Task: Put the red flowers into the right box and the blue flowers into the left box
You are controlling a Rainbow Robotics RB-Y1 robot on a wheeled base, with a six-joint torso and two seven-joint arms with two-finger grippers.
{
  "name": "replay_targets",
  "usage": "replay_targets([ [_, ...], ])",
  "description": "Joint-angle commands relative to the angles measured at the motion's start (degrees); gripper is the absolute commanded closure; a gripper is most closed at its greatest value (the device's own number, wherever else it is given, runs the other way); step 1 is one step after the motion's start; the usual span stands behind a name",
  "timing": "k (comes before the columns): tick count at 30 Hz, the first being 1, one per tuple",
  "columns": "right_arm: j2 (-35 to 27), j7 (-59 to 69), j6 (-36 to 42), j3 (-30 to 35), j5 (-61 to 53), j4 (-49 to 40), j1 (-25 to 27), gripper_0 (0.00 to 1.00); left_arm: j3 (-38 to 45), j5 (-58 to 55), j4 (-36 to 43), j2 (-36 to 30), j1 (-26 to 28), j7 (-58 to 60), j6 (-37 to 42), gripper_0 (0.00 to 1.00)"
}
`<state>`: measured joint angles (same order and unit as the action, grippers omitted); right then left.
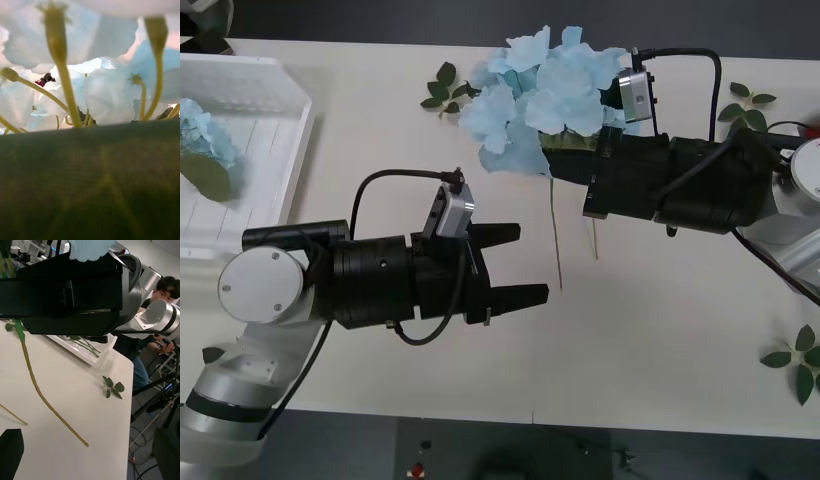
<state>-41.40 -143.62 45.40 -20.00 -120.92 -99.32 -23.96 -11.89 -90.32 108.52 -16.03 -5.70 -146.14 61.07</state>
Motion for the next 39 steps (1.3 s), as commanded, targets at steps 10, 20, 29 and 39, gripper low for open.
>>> replay_targets([
  [10,0.62,2.12,-0.31,0.49,-0.37,-0.7,-1.53,1.0,-3.85,6.21,-5.69,8.03,-2.29,-4.15,-5.96,0.01],
  [20,0.62,2.3,-0.4,0.49,-0.46,-0.7,-1.53,1.0,-7.98,6.21,-9.03,8.03,-5.11,-3.98,-12.99,0.25],
  [29,0.62,2.47,-0.4,0.49,-0.55,-0.79,-1.44,1.0,-10.35,6.12,-10.88,8.03,-6.69,-3.62,-17.21,1.0],
  [39,0.7,3.09,-0.75,0.49,-0.63,-0.7,-1.44,0.56,-10.35,5.15,-10.79,7.59,-6.6,-3.45,-17.91,1.0],
])
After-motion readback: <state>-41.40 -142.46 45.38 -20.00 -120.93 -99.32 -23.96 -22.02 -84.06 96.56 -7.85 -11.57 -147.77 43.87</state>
